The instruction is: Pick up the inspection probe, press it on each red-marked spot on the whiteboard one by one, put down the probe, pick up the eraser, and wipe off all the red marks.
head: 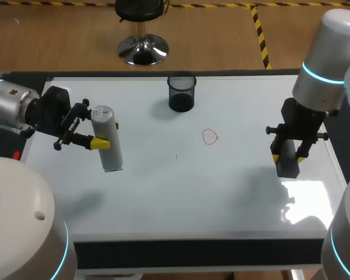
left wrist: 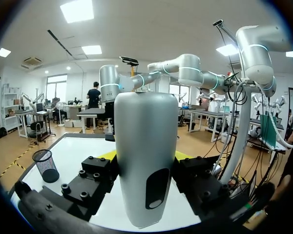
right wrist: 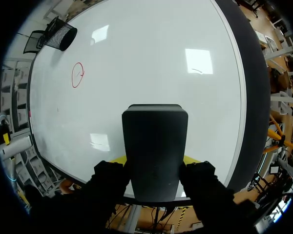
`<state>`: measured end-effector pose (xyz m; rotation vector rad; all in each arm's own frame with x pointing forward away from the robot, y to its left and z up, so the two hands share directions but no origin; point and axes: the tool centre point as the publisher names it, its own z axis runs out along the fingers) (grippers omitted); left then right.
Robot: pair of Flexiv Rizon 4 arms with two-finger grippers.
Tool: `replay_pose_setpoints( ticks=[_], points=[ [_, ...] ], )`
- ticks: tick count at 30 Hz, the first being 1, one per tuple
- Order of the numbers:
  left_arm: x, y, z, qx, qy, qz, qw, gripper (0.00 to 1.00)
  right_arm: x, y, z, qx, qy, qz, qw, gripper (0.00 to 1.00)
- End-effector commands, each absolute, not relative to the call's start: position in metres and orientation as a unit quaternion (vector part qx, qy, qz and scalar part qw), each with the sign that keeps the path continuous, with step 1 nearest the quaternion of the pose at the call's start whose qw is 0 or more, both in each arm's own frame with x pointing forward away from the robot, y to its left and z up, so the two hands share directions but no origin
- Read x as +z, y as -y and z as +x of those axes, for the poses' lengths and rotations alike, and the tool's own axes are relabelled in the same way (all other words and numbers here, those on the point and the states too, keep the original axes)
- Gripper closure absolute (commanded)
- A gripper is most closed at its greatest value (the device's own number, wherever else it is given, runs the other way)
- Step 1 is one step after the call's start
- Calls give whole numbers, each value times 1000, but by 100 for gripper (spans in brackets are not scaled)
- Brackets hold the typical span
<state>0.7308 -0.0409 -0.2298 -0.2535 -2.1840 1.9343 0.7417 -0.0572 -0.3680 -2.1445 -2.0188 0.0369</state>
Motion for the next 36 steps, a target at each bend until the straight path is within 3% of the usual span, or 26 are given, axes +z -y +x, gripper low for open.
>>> replay_pose_setpoints(
  ticks=[1,36],
  points=[
    [-235,51,746,659,738,-87,116,100,-368,58,741,11,683,-724,98,100],
    [-239,137,827,659,733,-99,137,100,-368,58,741,11,683,-724,98,100]
  ],
)
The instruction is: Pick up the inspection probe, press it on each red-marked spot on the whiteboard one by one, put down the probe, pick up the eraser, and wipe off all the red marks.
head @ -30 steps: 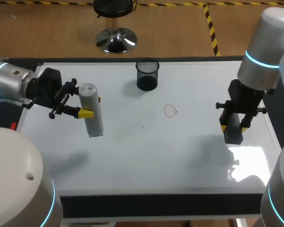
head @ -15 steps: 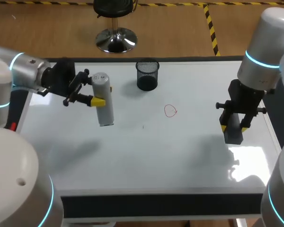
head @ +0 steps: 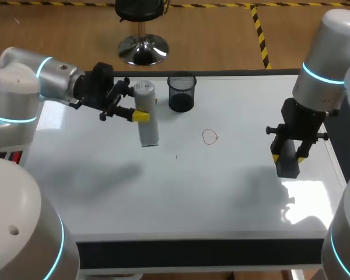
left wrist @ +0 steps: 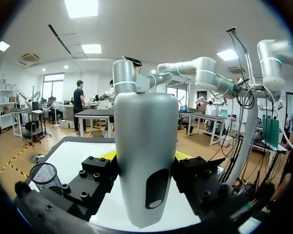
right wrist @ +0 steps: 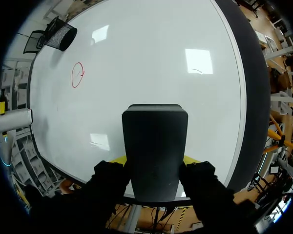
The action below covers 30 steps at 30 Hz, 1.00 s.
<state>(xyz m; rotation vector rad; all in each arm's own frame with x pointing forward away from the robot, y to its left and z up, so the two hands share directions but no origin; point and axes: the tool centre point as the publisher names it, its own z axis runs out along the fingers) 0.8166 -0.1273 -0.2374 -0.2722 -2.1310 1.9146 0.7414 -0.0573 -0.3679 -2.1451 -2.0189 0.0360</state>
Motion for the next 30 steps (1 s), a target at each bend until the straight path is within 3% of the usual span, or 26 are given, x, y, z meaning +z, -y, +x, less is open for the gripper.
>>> replay_pose_setpoints(
  ticks=[1,30],
  points=[
    [-240,139,829,660,732,-99,136,100,-368,58,741,11,683,-724,98,100],
    [-252,226,851,665,719,-115,164,100,-368,58,741,11,683,-724,98,100]
  ],
)
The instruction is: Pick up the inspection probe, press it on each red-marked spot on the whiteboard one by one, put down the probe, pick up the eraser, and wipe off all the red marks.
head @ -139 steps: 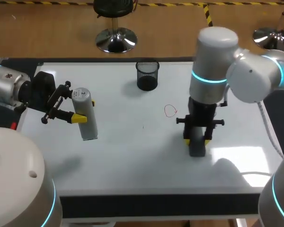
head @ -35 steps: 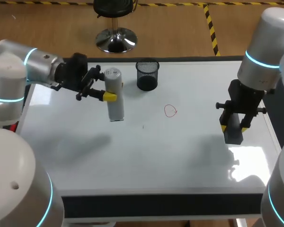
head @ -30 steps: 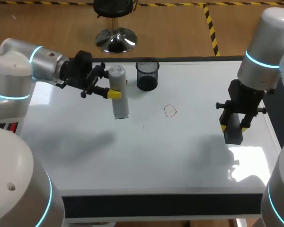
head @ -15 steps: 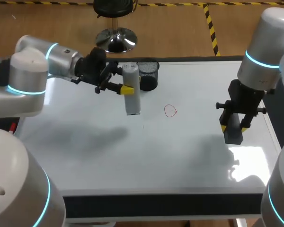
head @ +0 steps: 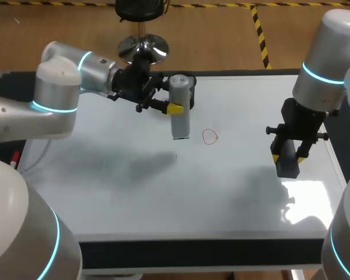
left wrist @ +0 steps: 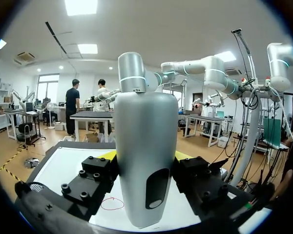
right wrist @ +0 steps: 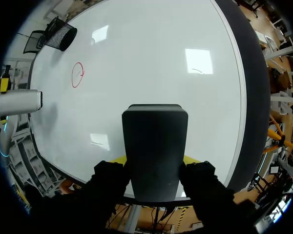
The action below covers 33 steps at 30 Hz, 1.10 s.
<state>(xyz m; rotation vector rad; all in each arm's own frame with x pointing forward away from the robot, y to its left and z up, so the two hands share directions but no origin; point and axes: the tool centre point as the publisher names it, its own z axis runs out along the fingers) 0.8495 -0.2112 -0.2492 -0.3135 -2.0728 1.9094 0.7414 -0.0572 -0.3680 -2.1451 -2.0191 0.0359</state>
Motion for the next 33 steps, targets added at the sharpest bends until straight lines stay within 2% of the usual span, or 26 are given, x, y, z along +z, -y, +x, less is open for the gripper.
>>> replay_pose_setpoints(
  ticks=[1,33],
  points=[
    [-253,230,851,664,721,-115,164,100,-368,58,741,11,683,-724,98,100],
    [-278,284,871,666,721,-106,157,100,-368,58,741,11,683,-724,98,100]
  ],
)
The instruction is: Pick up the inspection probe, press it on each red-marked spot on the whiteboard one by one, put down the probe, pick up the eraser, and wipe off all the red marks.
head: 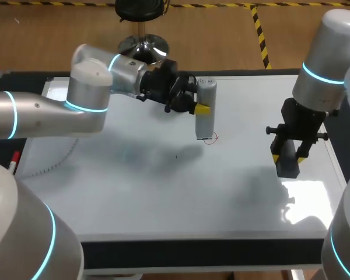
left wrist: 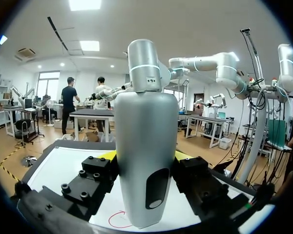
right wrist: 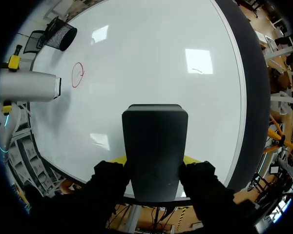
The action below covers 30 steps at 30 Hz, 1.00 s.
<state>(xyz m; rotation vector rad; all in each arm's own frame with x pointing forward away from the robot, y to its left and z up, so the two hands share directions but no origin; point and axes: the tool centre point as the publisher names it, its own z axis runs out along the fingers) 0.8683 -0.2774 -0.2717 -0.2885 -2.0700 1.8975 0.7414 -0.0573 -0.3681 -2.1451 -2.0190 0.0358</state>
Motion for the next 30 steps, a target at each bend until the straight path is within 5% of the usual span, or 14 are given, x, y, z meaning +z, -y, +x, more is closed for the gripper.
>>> replay_pose_setpoints(
  ticks=[1,30],
  points=[
    [-280,284,872,668,720,-104,157,100,-368,58,741,11,683,-724,98,100],
    [-297,300,896,680,710,-105,151,100,-368,58,741,11,683,-724,98,100]
  ],
)
